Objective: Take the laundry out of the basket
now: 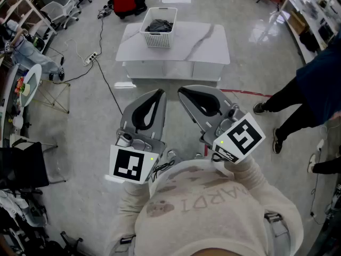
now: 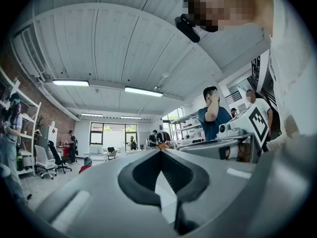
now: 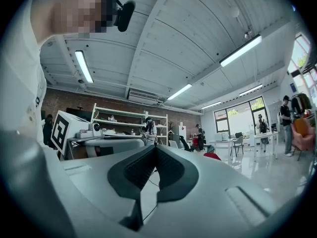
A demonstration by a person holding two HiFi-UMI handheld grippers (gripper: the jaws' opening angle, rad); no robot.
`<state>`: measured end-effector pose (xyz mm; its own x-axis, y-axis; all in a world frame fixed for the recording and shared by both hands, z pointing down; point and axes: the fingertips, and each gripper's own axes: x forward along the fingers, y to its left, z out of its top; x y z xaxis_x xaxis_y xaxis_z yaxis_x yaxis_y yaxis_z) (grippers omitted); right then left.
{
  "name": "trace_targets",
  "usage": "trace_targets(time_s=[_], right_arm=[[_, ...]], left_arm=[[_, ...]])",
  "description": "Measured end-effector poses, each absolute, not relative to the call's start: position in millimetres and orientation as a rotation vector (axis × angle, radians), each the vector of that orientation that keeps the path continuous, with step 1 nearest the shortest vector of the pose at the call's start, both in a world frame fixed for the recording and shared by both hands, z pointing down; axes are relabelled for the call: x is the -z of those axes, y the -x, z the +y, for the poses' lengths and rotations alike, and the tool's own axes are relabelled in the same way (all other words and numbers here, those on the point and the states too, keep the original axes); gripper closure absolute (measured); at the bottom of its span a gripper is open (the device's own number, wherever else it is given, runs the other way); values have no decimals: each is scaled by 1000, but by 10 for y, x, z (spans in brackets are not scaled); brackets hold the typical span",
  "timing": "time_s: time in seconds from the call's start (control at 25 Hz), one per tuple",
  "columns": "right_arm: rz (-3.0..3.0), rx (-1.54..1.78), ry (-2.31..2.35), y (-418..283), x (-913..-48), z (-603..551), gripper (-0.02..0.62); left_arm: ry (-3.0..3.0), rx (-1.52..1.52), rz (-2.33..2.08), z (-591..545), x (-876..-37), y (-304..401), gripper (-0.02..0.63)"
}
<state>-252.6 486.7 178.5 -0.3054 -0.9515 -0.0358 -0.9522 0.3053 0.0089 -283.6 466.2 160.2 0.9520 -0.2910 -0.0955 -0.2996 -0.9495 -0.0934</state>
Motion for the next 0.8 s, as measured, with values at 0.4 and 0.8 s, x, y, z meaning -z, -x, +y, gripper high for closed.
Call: trace_targets(time_s=[0.4,0.8], right_arm=[[2513,-58,1859,2678,-1770,4756,568],[2485,-89,1913,2891,-1801,4442,568]], left_arm=[[2996,-142,429,4546,-1590,2985,604],[2989,-151,406,4205,-1629,3234,604]])
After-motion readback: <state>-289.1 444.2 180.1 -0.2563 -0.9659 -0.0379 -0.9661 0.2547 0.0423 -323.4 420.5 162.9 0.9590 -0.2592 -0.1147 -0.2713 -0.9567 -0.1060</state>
